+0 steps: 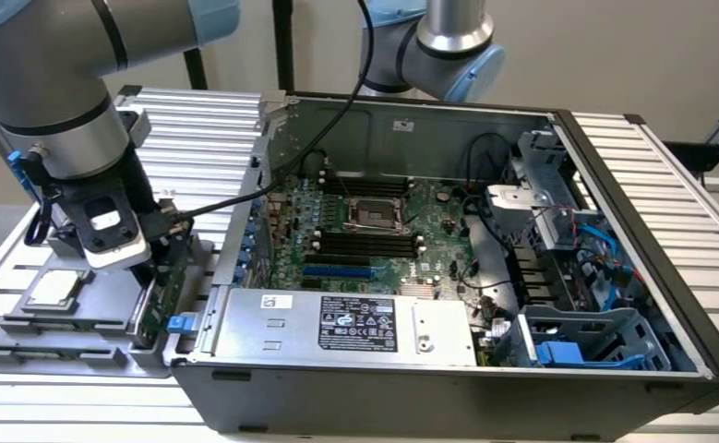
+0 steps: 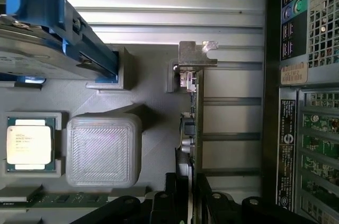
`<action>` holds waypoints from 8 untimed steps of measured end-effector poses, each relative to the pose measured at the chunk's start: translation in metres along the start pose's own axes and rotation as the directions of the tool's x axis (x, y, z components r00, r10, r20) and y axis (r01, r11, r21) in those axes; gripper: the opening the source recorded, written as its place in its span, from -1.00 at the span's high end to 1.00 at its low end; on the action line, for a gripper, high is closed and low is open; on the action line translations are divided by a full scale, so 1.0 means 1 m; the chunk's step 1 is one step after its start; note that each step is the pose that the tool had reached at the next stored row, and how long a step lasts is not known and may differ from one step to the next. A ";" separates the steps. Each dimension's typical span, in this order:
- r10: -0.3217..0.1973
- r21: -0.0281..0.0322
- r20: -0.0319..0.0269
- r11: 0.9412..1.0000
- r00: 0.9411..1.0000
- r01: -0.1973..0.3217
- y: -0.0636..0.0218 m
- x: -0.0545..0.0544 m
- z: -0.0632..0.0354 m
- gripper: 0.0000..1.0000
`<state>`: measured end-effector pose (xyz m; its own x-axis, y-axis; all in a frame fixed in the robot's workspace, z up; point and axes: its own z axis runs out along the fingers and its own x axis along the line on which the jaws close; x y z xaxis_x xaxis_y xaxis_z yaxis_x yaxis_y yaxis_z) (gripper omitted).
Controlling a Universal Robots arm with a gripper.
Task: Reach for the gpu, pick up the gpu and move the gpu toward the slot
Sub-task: 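Pick up the gpu and move the gpu toward the slot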
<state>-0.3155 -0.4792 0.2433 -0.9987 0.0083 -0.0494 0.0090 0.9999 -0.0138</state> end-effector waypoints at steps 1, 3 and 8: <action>0.000 -0.001 -0.001 1.000 1.000 0.000 0.0000 0.000 0.0000 0.48; 0.000 -0.002 -0.004 1.000 1.000 0.000 0.0000 -0.001 -0.0001 0.48; 0.000 -0.006 -0.013 1.000 1.000 0.000 -0.0001 -0.003 -0.0017 0.48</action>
<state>-0.3125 -0.4792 0.2451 -0.9993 0.0086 -0.0365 0.0089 0.9999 -0.0073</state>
